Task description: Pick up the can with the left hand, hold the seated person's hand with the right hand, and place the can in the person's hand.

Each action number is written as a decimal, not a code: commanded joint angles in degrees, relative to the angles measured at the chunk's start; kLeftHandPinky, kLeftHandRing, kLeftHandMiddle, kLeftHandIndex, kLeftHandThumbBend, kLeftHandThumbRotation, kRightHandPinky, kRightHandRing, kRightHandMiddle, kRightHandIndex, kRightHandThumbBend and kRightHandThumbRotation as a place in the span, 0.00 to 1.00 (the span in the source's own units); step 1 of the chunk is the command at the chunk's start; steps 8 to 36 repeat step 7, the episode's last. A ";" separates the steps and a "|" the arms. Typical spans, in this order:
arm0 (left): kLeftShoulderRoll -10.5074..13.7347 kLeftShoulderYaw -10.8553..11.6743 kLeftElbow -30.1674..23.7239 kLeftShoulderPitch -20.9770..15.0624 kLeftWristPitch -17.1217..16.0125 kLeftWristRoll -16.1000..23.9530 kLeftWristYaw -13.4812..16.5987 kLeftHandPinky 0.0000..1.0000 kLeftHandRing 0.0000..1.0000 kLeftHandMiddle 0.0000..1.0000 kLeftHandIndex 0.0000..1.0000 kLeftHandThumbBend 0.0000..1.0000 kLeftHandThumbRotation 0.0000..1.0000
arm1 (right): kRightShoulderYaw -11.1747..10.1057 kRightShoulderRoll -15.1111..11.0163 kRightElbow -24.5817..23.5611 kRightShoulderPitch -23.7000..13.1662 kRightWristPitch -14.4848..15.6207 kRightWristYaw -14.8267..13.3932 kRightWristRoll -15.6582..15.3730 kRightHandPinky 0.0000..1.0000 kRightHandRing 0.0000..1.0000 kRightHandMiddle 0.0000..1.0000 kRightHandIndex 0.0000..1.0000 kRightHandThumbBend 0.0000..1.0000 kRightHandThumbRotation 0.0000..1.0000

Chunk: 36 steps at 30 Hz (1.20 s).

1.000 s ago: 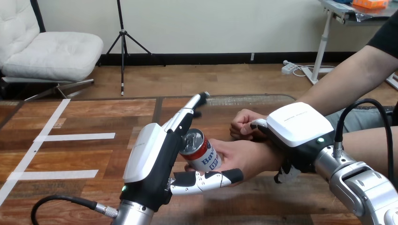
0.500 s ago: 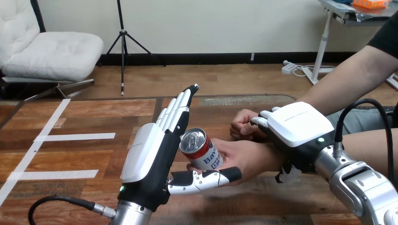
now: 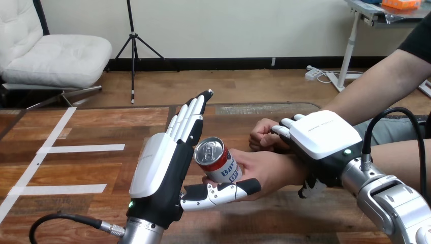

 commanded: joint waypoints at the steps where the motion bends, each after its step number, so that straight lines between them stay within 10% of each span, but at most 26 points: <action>1: 0.51 0.33 -1.54 -2.28 -1.18 0.28 1.34 1.00 1.00 1.00 1.00 1.00 0.62 | -1.17 -0.09 -0.60 -3.92 0.82 -1.69 -0.55 0.92 0.96 0.95 0.91 0.84 0.12; 36: 0.40 0.31 -1.41 -2.13 -1.41 -0.19 1.69 1.00 1.00 1.00 1.00 1.00 0.62 | -1.55 0.04 -1.40 -3.22 1.08 -2.03 -0.30 0.94 0.97 0.96 0.92 0.85 0.13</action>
